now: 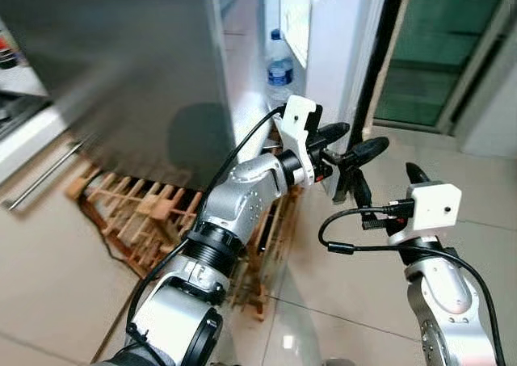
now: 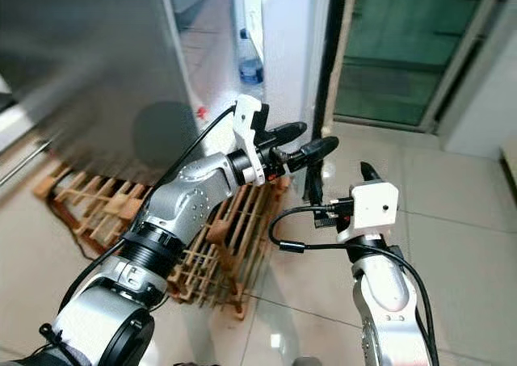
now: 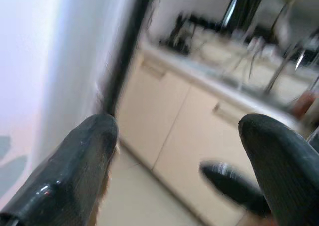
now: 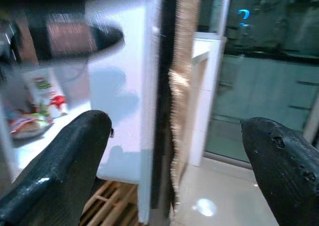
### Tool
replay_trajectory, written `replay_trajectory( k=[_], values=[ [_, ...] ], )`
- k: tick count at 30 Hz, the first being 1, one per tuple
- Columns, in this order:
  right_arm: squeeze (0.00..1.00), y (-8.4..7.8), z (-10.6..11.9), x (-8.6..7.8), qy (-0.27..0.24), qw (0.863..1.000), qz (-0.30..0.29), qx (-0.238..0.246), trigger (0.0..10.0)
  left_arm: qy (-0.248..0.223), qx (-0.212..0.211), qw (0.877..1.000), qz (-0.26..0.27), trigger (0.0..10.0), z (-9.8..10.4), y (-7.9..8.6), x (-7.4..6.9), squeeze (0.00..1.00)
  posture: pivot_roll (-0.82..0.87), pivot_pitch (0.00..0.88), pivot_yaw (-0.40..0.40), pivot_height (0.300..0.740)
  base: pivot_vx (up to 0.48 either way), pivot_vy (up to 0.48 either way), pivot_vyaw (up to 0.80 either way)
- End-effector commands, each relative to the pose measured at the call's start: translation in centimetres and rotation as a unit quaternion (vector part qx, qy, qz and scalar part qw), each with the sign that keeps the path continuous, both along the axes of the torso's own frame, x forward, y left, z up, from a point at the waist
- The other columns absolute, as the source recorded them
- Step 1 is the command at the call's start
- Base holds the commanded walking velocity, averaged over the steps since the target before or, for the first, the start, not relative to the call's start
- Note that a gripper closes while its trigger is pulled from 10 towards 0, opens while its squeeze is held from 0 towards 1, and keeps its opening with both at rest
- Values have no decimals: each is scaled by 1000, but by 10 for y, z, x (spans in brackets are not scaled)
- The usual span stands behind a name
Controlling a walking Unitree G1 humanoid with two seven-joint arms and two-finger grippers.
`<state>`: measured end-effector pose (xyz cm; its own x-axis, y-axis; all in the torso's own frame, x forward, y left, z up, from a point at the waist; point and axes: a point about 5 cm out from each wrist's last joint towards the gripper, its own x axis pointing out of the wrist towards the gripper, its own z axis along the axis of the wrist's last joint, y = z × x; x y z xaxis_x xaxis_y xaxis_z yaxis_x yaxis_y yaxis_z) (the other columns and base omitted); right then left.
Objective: Restocking fridge
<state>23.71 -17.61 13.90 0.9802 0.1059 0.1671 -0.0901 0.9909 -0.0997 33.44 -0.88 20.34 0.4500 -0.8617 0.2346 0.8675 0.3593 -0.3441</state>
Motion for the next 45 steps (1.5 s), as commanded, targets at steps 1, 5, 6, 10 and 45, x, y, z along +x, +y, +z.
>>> replay_trajectory(
  k=[1, 5, 6, 10, 45],
  values=[
    [0, 2, 6, 3, -7, 1000, -3, 0, 10000, -6, -59, 998, 7, 10000, 22, -12, -6, 0, -333, 0, 99, 736, 0, 0, 0],
    [0, 0, 3, 9, 5, 1000, -10, 23, 10000, -13, -28, 996, 85, 10000, 8, 31, 2, 0, -281, 0, 78, 736, 0, 0, 0],
    [0, -3, 1, 12, 11, 999, -15, 37, 10000, -13, -20, 992, 120, 10000, 2, 52, 3, 0, -265, 0, 71, 736, 0, 0, 0],
    [0, -9, -3, 24, 33, 997, -19, 74, 10000, -22, 8, 978, 206, 10000, -11, 124, -8, 0, -164, 0, 26, 736, 0, 0, 0],
    [0, 37, -10, 75, 66, 993, 98, -26, 10000, 33, 173, 787, 591, 10000, -49, 184, -30, 0, -103, 0, -18, 740, 56, -89, 515]
  ],
)
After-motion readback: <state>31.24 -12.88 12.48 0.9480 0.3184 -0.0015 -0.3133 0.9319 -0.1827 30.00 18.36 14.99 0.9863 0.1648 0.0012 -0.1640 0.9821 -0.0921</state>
